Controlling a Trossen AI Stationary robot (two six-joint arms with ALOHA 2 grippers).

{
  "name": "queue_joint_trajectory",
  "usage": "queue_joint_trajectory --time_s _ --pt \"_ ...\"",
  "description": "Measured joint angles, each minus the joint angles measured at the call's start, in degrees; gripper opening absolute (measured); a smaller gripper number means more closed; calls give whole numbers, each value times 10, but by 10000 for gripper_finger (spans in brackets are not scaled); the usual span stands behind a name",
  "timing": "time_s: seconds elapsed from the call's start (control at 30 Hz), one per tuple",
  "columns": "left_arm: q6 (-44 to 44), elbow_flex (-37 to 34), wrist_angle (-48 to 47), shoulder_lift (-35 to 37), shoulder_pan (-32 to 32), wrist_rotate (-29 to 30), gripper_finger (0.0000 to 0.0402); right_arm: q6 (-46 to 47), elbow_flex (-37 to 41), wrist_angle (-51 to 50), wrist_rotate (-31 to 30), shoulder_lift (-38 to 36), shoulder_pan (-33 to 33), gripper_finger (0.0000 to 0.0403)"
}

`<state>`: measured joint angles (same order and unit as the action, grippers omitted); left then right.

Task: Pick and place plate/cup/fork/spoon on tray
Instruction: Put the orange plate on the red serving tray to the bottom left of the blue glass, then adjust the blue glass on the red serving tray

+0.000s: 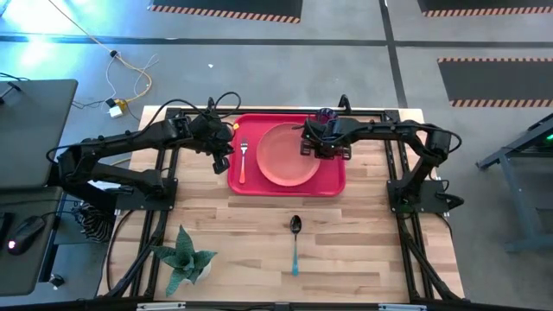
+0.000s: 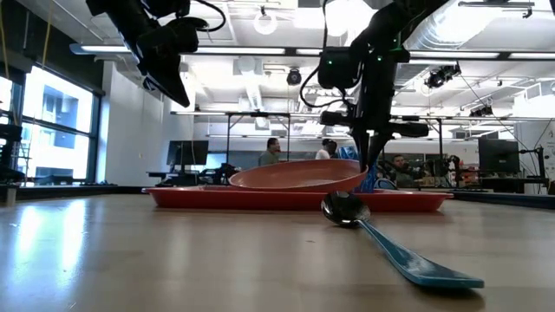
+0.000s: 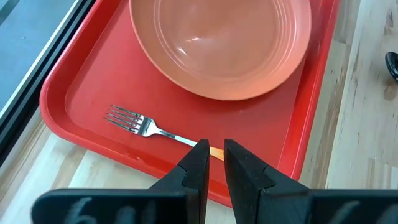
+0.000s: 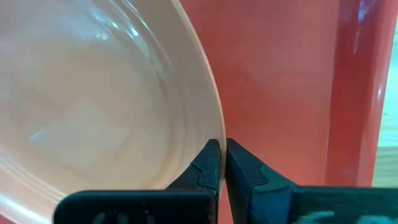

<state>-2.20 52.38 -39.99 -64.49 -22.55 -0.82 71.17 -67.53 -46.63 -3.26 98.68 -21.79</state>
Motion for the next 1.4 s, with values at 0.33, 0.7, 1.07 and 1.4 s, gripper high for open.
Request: queue_joint_trajectory --time_s 0.33,0.7,1.07,1.4 --pt "0 0 -1 0 0 0 40 -5 0 10 5 38 -6 0" --pt "0 0 -1 0 0 0 40 -7 0 -8 -2 38 -14 0" --pt "0 0 -1 0 0 0 40 -16 0 -10 -8 38 -14 31" --pt "0 0 -1 0 0 0 40 -26 0 -11 -5 39 -13 73"
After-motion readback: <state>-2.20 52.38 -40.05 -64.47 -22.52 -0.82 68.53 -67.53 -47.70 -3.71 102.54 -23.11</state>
